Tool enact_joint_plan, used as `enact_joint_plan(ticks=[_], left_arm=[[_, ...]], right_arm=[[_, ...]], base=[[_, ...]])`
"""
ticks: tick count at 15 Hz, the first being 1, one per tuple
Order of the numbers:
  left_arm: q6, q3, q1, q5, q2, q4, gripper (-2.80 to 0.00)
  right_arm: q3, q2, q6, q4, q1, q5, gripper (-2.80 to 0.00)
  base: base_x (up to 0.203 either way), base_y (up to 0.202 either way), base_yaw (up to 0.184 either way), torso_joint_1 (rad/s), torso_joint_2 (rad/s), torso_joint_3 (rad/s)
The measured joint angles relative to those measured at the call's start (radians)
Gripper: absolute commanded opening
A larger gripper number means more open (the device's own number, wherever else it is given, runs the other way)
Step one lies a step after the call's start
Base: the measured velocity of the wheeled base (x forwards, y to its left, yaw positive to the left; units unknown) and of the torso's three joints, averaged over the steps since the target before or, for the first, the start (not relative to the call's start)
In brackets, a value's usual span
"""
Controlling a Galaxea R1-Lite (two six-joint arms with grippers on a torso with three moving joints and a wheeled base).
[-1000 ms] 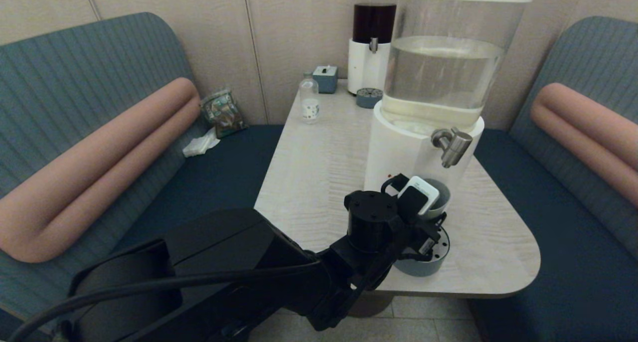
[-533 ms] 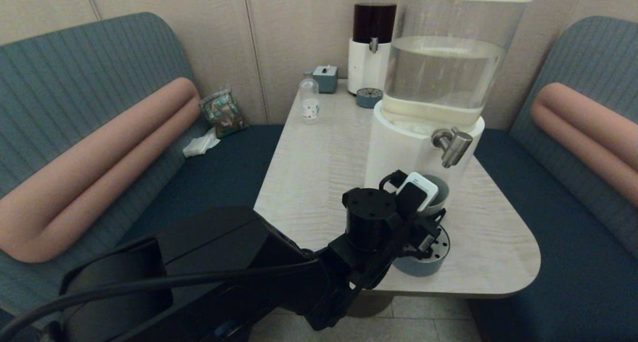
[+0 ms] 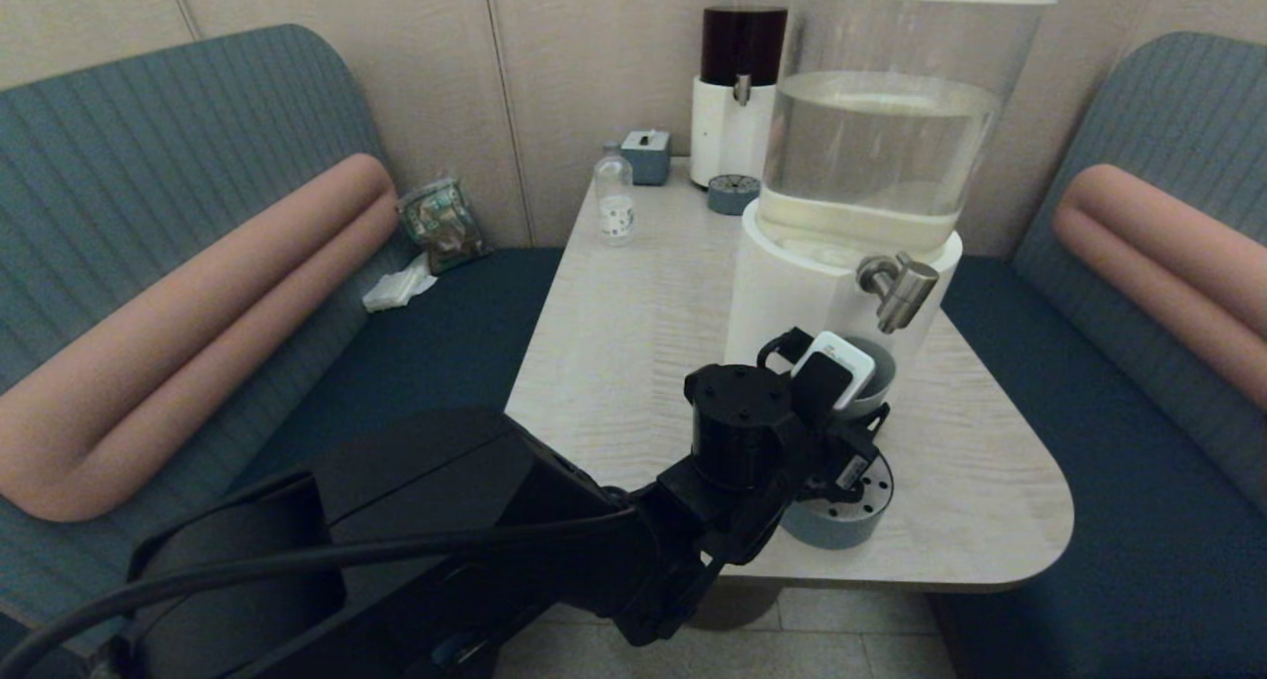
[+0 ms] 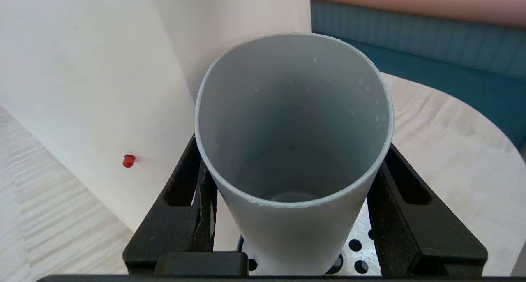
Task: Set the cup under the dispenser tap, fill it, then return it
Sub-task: Place it under the water dispenser
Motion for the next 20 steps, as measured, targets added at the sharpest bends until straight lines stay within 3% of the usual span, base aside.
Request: enact_joint_plan(ticks=[6, 7, 20], left_arm=[[0.0, -0.012, 0.001, 0.007, 0.018, -0.001, -2.8], [0.0, -0.014, 0.001, 0.007, 0.021, -0.001, 0.0], [0.0, 0.023, 0.003, 0.015, 0.0, -0.011, 0.0]], right_arm=[[0.0, 0.0, 0.0, 0.0, 0.0, 0.0, -2.8], [0.0, 0.0, 0.0, 0.0, 0.0, 0.0, -2.8], [0.0, 0.0, 0.0, 0.0, 0.0, 0.0, -2.8]], base=[[0.0, 0.0, 0.0, 0.0, 0.0, 0.0], [0.0, 0.0, 0.0, 0.0, 0.0, 0.0], [0.0, 0.0, 0.0, 0.0, 0.0, 0.0]])
